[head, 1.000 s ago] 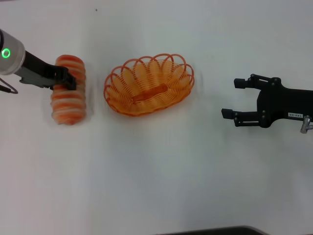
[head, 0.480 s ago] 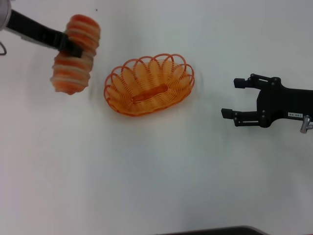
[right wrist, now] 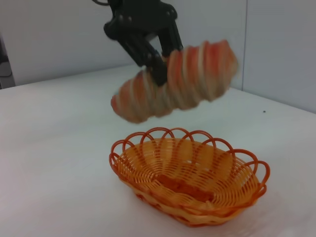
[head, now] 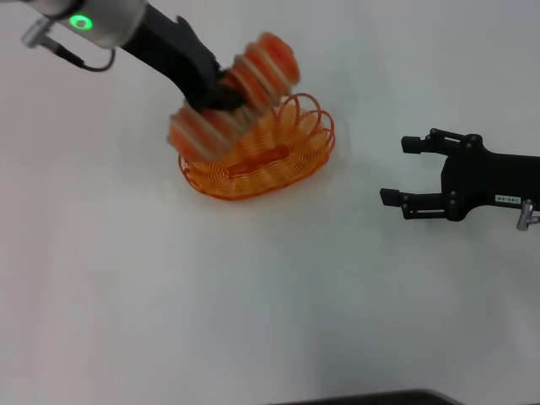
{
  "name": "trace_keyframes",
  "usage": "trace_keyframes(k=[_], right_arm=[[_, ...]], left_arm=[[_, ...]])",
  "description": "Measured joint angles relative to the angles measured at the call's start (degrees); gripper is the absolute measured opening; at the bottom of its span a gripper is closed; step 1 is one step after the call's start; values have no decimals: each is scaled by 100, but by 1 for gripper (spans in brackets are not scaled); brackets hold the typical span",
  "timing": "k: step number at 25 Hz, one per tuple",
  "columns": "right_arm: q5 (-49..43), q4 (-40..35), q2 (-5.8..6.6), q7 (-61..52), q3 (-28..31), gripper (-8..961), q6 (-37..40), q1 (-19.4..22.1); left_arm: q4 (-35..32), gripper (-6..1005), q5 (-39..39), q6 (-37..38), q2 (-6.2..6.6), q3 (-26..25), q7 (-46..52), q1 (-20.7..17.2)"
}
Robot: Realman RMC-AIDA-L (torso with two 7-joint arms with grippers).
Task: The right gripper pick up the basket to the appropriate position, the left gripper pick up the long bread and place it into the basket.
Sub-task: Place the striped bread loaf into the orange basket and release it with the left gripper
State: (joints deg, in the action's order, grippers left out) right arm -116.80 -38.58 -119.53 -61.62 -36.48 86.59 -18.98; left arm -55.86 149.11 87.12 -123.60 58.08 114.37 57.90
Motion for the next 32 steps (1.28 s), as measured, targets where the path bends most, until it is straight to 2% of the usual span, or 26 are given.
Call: trace_keyframes(k=[3, 6, 20, 28, 31, 32], right_arm=[[8, 12, 0, -5, 0, 925, 17, 0], [9, 30, 0, -7, 0, 925, 24, 0], [-1, 31, 0, -8, 0, 926, 69, 19], [0, 34, 0, -8, 1, 926, 70, 17], [15, 36, 0, -8, 0, 926, 79, 17], [17, 35, 0, -8, 3, 925, 85, 18]], left_arm=[[52, 219, -28, -284, -66, 856, -28, -34], [206, 210, -71, -573, -90, 1375, 21, -38], [238, 252, -365, -670, -84, 1906, 196, -79], [121, 544, -394, -673, -64, 1876, 192, -151], [-209, 650, -432, -609, -64, 1789, 209, -305], [-451, 722, -554, -508, -64, 1634, 207, -451]])
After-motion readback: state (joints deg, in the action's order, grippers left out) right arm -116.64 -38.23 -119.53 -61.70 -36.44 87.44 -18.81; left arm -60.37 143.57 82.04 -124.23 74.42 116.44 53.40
